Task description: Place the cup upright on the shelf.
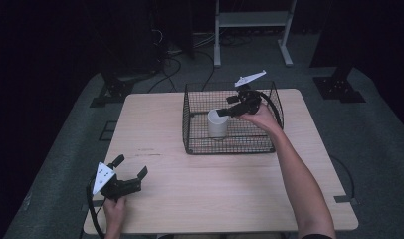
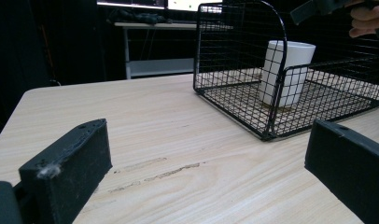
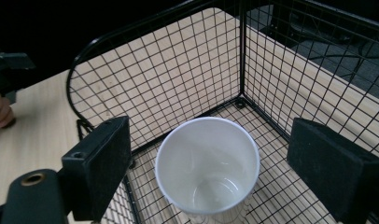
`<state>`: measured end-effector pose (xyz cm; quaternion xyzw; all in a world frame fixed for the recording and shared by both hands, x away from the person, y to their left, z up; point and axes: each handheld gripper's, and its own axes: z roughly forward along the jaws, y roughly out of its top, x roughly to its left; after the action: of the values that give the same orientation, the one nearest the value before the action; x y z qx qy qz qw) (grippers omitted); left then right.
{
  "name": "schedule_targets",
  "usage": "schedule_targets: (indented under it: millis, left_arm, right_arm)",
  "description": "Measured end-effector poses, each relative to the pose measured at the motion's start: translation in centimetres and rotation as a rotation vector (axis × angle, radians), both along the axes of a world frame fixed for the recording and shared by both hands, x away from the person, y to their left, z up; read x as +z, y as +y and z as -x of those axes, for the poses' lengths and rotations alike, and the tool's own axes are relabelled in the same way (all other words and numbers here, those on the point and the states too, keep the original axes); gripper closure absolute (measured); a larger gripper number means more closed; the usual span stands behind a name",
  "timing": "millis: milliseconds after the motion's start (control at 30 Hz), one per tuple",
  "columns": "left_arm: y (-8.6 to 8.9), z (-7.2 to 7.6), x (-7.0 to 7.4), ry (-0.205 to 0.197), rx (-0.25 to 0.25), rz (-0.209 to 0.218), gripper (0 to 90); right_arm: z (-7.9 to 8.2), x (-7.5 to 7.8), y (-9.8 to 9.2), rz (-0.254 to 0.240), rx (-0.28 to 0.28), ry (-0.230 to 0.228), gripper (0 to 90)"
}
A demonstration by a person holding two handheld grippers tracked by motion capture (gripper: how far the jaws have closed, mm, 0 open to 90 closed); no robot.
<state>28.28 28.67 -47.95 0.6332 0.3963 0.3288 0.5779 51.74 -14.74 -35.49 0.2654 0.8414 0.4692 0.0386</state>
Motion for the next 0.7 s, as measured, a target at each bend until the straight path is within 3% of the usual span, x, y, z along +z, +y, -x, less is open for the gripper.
schedule_targets:
  millis: [700]
  left_arm:
    - [0.0,0.1,0.0,-0.006,0.0,0.003,0.0]
  right_arm:
    - [3.6,1.7,-2.5,-0.026,0.038,-0.034,13.2]
